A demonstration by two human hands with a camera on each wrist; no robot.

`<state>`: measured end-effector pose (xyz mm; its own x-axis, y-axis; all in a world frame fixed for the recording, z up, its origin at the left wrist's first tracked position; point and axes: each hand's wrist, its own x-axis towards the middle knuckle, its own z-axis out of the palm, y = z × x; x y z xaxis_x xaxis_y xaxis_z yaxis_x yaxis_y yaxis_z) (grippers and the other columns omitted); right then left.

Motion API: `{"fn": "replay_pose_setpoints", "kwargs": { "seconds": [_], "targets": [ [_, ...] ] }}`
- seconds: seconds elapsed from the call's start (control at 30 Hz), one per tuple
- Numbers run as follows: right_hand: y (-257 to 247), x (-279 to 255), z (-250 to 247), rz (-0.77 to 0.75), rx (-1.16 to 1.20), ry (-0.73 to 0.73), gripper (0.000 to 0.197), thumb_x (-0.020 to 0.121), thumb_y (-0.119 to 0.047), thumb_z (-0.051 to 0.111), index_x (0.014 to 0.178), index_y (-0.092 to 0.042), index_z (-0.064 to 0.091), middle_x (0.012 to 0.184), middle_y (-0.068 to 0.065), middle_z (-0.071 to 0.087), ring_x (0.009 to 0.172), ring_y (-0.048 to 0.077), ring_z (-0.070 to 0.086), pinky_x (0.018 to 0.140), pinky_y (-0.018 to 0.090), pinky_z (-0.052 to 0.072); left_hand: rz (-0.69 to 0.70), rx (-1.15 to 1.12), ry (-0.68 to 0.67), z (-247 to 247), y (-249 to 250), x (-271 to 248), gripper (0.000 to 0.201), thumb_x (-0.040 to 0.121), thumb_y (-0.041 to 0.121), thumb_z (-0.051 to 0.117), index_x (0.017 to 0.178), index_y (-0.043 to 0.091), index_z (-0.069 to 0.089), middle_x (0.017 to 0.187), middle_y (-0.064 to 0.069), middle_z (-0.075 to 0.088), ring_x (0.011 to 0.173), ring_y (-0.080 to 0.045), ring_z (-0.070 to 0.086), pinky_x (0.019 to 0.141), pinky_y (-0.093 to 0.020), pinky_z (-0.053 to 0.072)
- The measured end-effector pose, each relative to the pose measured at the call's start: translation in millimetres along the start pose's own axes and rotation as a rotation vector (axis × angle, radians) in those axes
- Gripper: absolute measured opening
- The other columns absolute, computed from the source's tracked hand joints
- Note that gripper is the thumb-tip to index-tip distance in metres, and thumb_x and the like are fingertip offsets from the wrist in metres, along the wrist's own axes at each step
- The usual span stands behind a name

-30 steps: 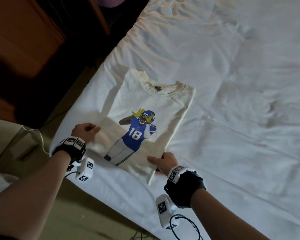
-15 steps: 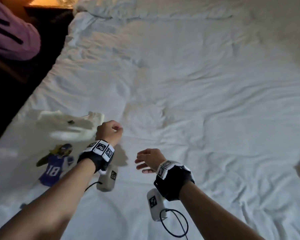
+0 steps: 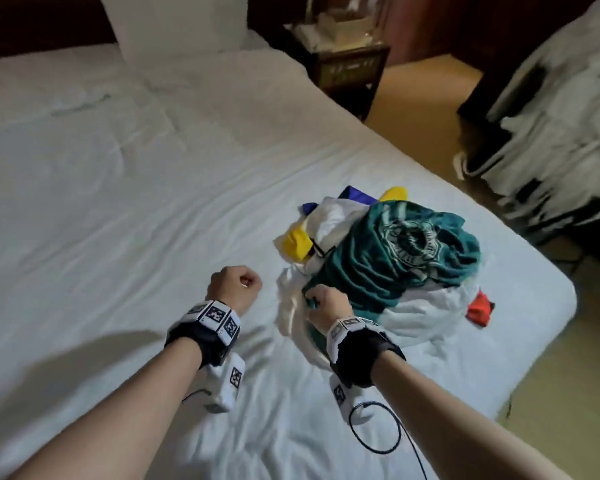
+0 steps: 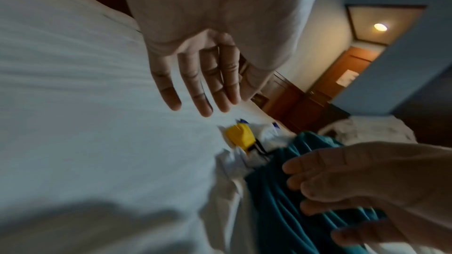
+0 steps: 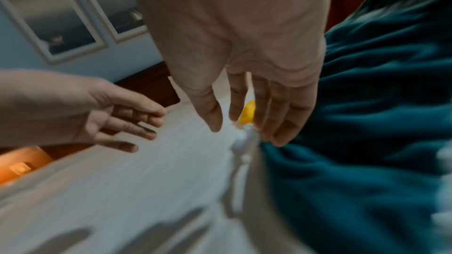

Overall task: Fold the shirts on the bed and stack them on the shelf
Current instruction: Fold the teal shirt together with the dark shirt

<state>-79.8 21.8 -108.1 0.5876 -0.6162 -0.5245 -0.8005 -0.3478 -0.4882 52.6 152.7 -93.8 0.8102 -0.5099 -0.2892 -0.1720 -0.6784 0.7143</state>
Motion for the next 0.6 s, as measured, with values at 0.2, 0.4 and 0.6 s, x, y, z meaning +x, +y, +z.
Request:
{"fn": "replay_pose_setpoints", "kwargs": {
  "seconds": [0.2, 0.4, 0.6],
  "targets": [
    [108.3, 36.4, -75.2, 0.127, 0.056, 0.474, 0.084, 0.077, -0.013, 0.072, 0.147, -0.022, 0.027, 0.155, 0.012, 0.010, 0.138, 0.034, 0.026, 0.105, 0.034, 0.035, 0.157, 0.104, -0.159, 121.8, 67.4, 25.1, 0.036, 0.080, 0.026, 0.075, 0.114, 0.021, 0.066, 0.111, 0.000, 0.069, 0.113, -0.022, 0.061, 0.098, -0.026, 0.041],
    [161.7, 58.5, -117.7, 0.041, 0.146, 0.589, 0.062, 0.080, -0.002, 0.065, 0.136, -0.023, 0.051, 0.136, 0.012, 0.041, 0.122, 0.032, 0.047, 0.094, 0.030, 0.041, 0.225, 0.262, -0.150, 178.5, 92.4, 39.1, 0.050, 0.079, 0.027, 0.078, 0.125, 0.022, 0.060, 0.124, -0.008, 0.061, 0.118, -0.029, 0.052, 0.097, -0.035, 0.042],
    [145.0, 46.0, -168.4, -0.047, 0.191, 0.771, 0.022, 0.087, -0.021, 0.069, 0.108, -0.018, 0.073, 0.106, 0.009, 0.066, 0.103, 0.033, 0.058, 0.084, 0.038, 0.045, 0.415, 0.082, 0.106, 128.3, 138.5, 29.5, 0.008, 0.078, 0.025, 0.079, 0.080, 0.020, 0.073, 0.089, 0.002, 0.068, 0.082, -0.023, 0.061, 0.070, -0.026, 0.042]
  ]
}}
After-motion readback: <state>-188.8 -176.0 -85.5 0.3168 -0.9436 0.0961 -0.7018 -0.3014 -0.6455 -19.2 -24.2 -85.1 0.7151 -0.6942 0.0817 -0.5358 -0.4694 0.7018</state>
